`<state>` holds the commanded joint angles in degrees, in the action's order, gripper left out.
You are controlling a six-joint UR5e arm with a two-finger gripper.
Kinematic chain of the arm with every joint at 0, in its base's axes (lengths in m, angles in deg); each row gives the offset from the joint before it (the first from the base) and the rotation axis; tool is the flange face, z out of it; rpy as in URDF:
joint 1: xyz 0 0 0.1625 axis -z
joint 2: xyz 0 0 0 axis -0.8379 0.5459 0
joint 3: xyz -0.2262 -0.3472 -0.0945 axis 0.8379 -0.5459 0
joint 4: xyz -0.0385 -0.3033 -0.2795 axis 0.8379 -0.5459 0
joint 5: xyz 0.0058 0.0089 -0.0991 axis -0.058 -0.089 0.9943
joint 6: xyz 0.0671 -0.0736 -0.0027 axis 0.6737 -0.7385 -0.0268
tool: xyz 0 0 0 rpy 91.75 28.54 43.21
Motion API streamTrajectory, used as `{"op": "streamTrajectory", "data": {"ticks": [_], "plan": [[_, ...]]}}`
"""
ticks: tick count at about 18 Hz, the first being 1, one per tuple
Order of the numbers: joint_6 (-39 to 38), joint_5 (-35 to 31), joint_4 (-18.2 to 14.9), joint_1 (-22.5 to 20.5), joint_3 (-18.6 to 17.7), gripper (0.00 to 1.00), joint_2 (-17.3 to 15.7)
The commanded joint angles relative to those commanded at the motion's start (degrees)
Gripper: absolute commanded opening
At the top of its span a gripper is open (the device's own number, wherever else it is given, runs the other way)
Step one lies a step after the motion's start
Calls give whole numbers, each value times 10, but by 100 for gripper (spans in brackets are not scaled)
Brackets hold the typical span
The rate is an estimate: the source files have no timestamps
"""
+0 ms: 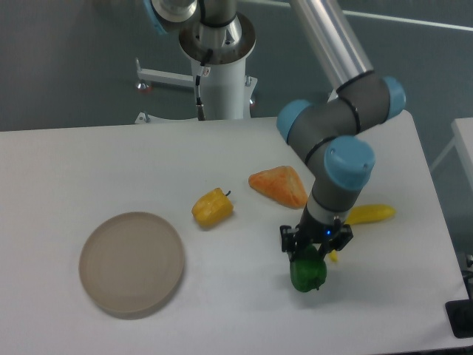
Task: Pick up the green pepper from the table
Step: 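Lift the grasped green pepper up off the table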
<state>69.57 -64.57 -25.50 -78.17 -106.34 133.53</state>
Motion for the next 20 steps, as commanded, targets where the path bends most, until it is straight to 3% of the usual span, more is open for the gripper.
{"op": "streamTrajectory", "data": {"ticks": [3, 7, 11, 14, 20], "plan": [[93, -6, -40, -11, 5, 16, -16], [193, -18, -67, -32, 2, 16, -33], [384, -101, -134, -39, 8, 16, -44], [476, -110, -146, -43, 11, 16, -45], [540, -121, -147, -44, 11, 16, -41]]}}
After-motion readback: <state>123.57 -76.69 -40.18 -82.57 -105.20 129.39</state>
